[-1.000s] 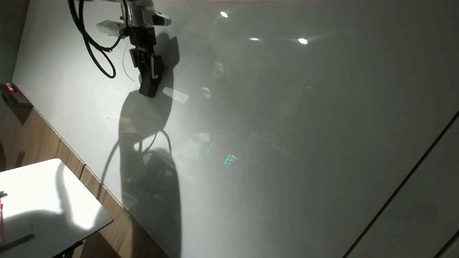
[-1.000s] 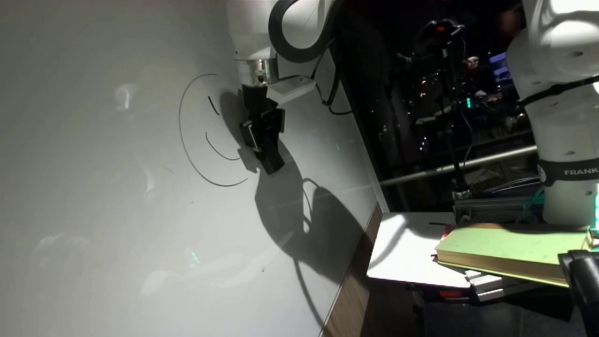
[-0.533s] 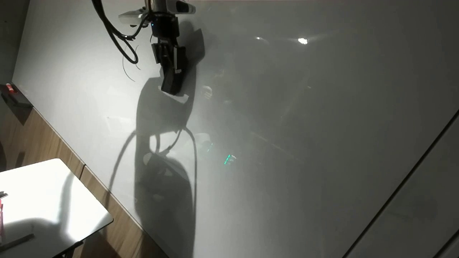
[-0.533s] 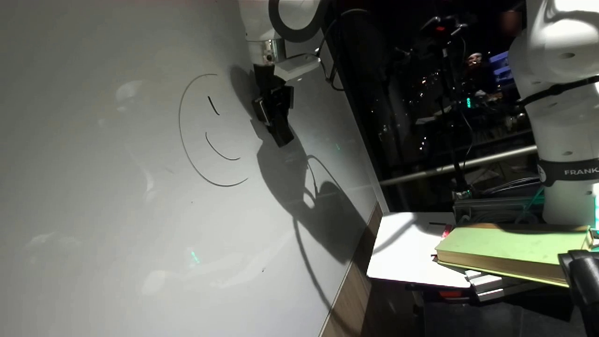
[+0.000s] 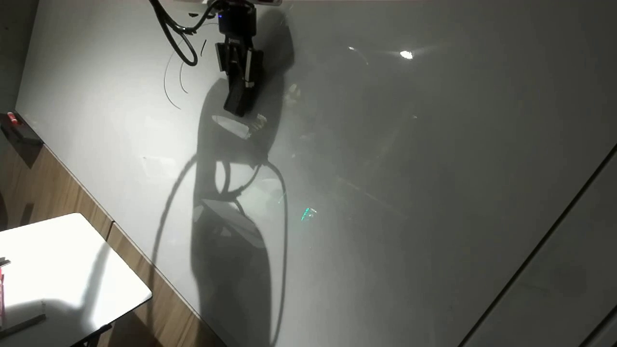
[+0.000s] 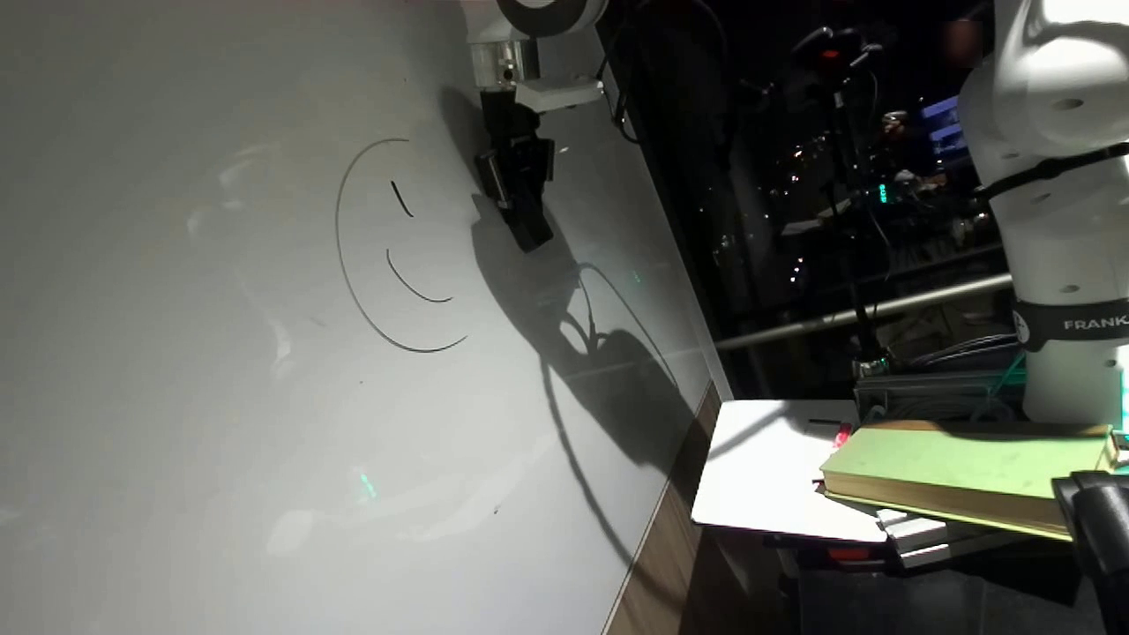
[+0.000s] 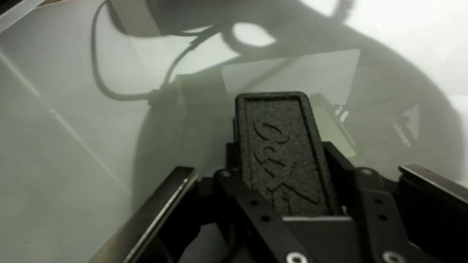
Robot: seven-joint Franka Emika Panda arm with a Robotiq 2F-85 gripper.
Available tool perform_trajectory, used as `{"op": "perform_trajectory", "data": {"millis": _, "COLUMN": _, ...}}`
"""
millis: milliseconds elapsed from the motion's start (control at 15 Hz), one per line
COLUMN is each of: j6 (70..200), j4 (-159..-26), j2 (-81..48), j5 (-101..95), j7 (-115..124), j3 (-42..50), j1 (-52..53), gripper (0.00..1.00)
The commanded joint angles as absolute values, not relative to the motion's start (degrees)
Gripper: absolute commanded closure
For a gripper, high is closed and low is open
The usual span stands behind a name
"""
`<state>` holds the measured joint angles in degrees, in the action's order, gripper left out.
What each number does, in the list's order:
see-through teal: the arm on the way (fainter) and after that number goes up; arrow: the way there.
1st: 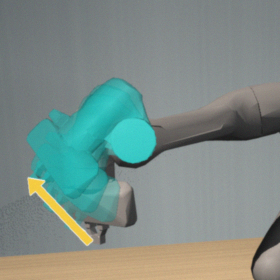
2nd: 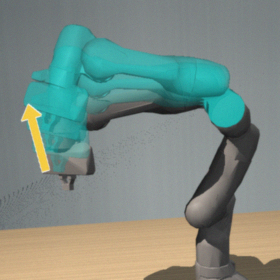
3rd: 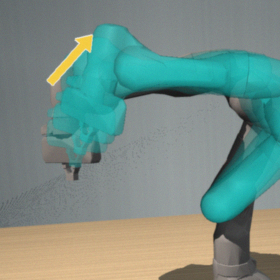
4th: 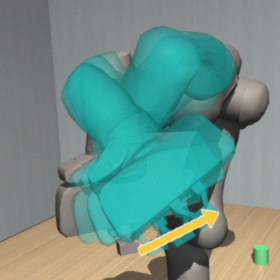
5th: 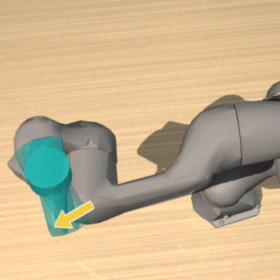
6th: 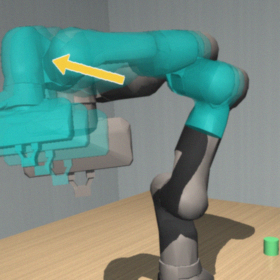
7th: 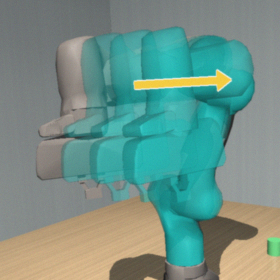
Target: Use the duster to rub the smiley face off of the board
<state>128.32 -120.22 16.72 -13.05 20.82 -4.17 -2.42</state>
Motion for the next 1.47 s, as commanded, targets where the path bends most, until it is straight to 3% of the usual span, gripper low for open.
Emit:
{"op": "perform_trajectory", "data": {"millis": 0, "j6": 127.84, "j4": -121.69, "j2": 18.22, "j5": -9.43, "j7": 22.81, "j3": -7.77, "j1": 0.94, "gripper": 0.69}}
{"op": "perform_trajectory", "data": {"millis": 600, "j6": 129.45, "j4": -118.45, "j2": 15.36, "j5": -10.74, "j7": 31.75, "j3": -17.97, "j1": 6.42, "gripper": 0.69}}
{"op": "perform_trajectory", "data": {"millis": 1400, "j6": 132.26, "j4": -112.24, "j2": 5.51, "j5": -22.95, "j7": 40.87, "j3": -24.21, "j1": 8.32, "gripper": 0.69}}
